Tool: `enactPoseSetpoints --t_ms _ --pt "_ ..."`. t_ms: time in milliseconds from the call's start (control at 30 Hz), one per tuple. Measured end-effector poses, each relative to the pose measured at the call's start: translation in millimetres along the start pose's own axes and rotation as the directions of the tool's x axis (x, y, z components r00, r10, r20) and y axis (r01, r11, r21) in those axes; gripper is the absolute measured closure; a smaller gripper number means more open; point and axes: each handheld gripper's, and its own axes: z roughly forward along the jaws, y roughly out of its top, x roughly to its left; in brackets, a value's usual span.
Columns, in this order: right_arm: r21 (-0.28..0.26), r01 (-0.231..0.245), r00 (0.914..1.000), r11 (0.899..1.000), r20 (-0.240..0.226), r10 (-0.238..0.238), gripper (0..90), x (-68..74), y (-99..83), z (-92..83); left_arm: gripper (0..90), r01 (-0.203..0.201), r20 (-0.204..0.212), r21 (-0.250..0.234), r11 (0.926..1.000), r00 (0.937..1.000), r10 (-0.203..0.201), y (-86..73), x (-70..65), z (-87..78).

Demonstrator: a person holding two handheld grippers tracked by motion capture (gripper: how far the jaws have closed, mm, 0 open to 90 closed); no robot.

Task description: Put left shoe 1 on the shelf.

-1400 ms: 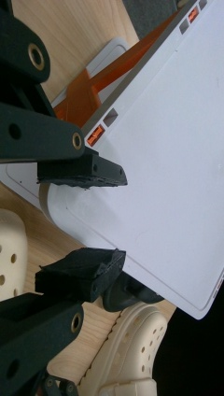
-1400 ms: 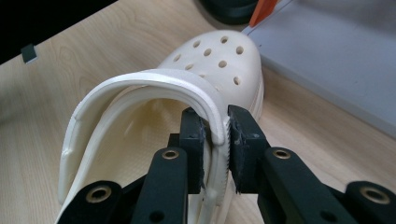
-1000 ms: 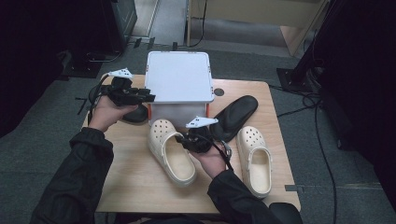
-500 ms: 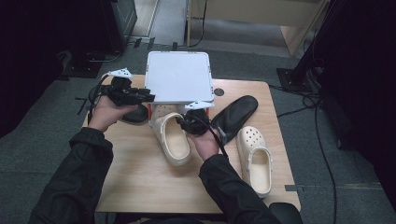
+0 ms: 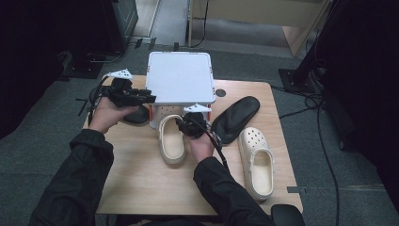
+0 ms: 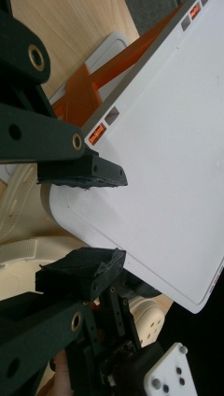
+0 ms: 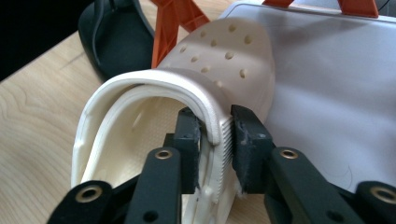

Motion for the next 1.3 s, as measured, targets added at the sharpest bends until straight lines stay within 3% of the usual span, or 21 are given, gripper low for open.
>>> enactPoseSetpoints --t_ms 67,167,400,533,667,733,900,967,1100,1300 --pt "0.003 0.026 0.9997 1.0 -0.002 -0.026 67.6 1.4 -1.3 -0.3 58.1 -0.002 0.0 0.0 1.0 1.0 0.002 -0.2 -0.2 0.4" --pt "-0.002 0.016 0.9998 1.0 -0.016 -0.016 60.6 0.1 -2.0 -3.2 58.1 -0.002 -0.003 0.001 1.0 1.0 0.002 -0.1 -0.7 0.6" --pt "0.011 0.017 0.9983 1.0 -0.056 -0.017 57.8 -7.1 -4.7 -20.3 58.1 -0.002 -0.005 0.002 1.0 1.0 0.002 0.0 -1.0 0.5" --pt "0.033 0.003 0.9935 0.999 -0.114 0.001 63.7 -13.5 -11.8 -36.7 58.1 0.002 -0.007 0.001 1.0 1.0 -0.002 0.1 -1.3 0.6" --pt "0.044 0.04 0.9906 0.998 -0.133 -0.033 73.0 -11.6 -18.8 -47.6 58.2 0.003 -0.008 0.001 1.0 1.0 -0.003 0.1 -1.4 0.6" --pt "0.064 0.084 0.9833 0.994 -0.167 -0.072 78.6 -6.3 -27.9 -56.5 58.5 0.003 -0.009 0.002 1.0 1.0 -0.003 0.2 -1.4 0.6" --pt "0.075 0.152 0.9641 0.986 -0.231 -0.131 82.7 4.7 -48.5 -69.7 58.5 0.0 -0.011 0.004 1.0 0.9999 0.0 0.2 -1.7 0.5" --pt "0.086 0.189 0.9592 0.978 -0.229 -0.165 86.3 9.6 -57.3 -73.5 58.6 0.0 -0.012 0.004 1.0 0.9999 0.001 0.1 -1.8 0.4" --pt "0.114 0.197 0.9494 0.974 -0.27 -0.161 87.5 16.5 -72.5 -75.3 58.6 0.0 -0.017 0.004 1.0 0.9998 0.0 0.1 -2.9 0.5" --pt "0.142 0.259 0.928 0.955 -0.311 -0.205 87.5 26.6 -90.0 -70.0 59.2 0.003 -0.016 0.003 1.0 0.9999 -0.003 -0.1 -2.0 0.2"
